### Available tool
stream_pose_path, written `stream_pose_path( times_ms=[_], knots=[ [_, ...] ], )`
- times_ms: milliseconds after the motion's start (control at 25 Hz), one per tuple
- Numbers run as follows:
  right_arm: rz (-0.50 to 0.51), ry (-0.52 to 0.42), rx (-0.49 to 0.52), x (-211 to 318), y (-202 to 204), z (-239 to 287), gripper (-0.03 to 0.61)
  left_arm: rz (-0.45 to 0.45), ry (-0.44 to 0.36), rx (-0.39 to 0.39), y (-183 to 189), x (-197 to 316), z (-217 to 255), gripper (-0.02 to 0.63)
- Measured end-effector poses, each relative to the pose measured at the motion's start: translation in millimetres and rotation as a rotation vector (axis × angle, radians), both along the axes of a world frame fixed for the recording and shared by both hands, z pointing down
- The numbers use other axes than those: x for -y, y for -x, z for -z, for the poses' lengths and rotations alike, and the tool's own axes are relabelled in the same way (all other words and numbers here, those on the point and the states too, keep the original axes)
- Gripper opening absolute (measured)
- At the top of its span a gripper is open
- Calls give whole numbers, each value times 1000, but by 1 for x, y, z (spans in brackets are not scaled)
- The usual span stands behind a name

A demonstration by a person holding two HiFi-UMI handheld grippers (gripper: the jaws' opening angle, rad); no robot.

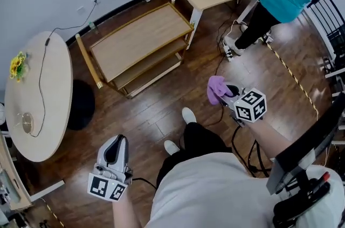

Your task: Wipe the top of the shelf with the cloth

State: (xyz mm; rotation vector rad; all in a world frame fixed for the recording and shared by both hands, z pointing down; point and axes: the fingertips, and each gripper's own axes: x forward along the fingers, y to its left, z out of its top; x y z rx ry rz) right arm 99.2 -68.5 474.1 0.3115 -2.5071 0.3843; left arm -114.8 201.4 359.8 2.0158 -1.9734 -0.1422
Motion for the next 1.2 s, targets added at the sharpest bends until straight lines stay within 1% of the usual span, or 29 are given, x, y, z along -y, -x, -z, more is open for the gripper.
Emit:
stream_pose_path(
  times_ms=[120,200,320,400,520,600,720,880,1040,1200],
  knots=[
    [12,-6,66,-18,-26,36,81,7,22,25,-27,-20,6,28],
    [29,-22,111,-27,-36,54,81,16,30,40,-41,-28,6,28],
    [71,-62,162,-36,-47,73,81,24,14,50,-64,-29,9,28],
    [120,-100,177,-47,-69,85,81,24,0,62,-95,-26,18,28],
    [182,-133,193,-67,-122,100,81,14,-29,70,-158,-14,33,28],
    [180,-127,211,-71,-160,105,81,-6,-42,55,-199,-5,36,28],
    [156,-113,229,-74,-214,105,81,-44,-28,56,-255,4,37,28],
    [144,-104,245,-79,-274,106,81,-63,-7,70,-308,7,39,28],
    [161,-96,246,-84,-310,109,81,-79,9,67,-349,7,42,28],
    [164,-112,267,-84,-326,115,81,-98,10,72,-367,12,42,28]
  ],
)
